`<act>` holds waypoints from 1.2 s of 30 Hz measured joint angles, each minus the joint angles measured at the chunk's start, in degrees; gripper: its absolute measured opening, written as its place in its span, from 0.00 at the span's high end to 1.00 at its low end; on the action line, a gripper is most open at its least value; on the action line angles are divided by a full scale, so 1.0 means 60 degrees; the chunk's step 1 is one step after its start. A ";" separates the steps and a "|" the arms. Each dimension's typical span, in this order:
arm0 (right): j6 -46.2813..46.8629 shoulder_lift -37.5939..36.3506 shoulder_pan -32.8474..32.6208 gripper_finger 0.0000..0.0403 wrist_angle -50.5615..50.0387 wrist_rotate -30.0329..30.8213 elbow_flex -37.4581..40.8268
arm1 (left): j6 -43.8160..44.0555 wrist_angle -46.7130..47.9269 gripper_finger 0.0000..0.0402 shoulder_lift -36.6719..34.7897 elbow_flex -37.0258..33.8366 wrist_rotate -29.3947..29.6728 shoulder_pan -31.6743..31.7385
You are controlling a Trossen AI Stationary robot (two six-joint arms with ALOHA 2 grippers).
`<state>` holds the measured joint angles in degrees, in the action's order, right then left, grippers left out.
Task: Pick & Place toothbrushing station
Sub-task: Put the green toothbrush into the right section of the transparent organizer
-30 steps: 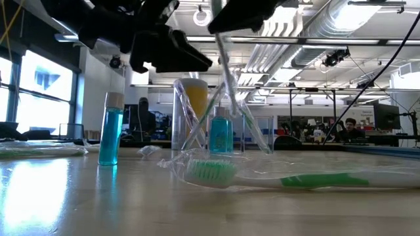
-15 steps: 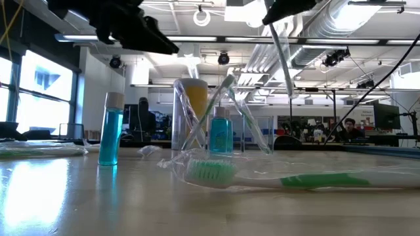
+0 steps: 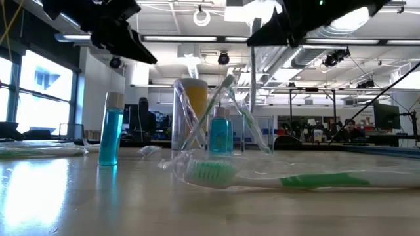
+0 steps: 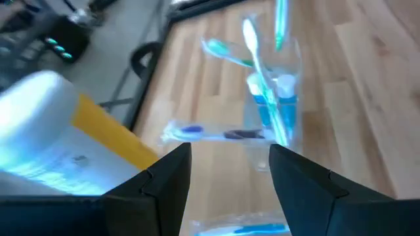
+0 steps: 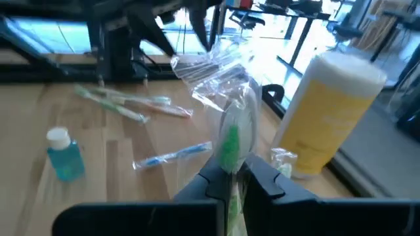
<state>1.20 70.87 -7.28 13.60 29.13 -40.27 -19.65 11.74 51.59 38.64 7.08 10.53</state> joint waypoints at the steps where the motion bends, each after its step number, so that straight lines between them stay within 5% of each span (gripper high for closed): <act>1: 0.0122 0.0003 0.0206 0.98 0.0263 -0.0239 0.0209 | -0.0052 -0.0008 0.51 0.0004 -0.0069 -0.0506 0.0260; 5: 0.0297 0.0265 0.0795 0.98 0.1521 -0.1160 0.0778 | -0.0376 -0.0503 0.51 0.0011 -0.0606 -0.2193 0.1202; 15: 0.0748 0.1149 0.1247 0.98 0.2097 -0.1666 0.0973 | 0.0618 -0.2013 0.51 0.0011 -0.1587 -0.4028 0.2873; 23: 0.1297 0.1690 0.1244 0.93 0.2259 -0.1625 0.0972 | 0.1324 -0.1926 0.51 0.0011 -0.1818 -0.4158 0.3125; 36: 0.1267 0.1498 0.1233 0.59 0.2217 -0.1059 0.0969 | 0.1782 -0.1934 0.51 0.0011 -0.1823 -0.4340 0.3118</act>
<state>8.81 79.86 0.12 26.90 22.77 -34.46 -8.96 0.14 51.66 27.70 -18.96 29.23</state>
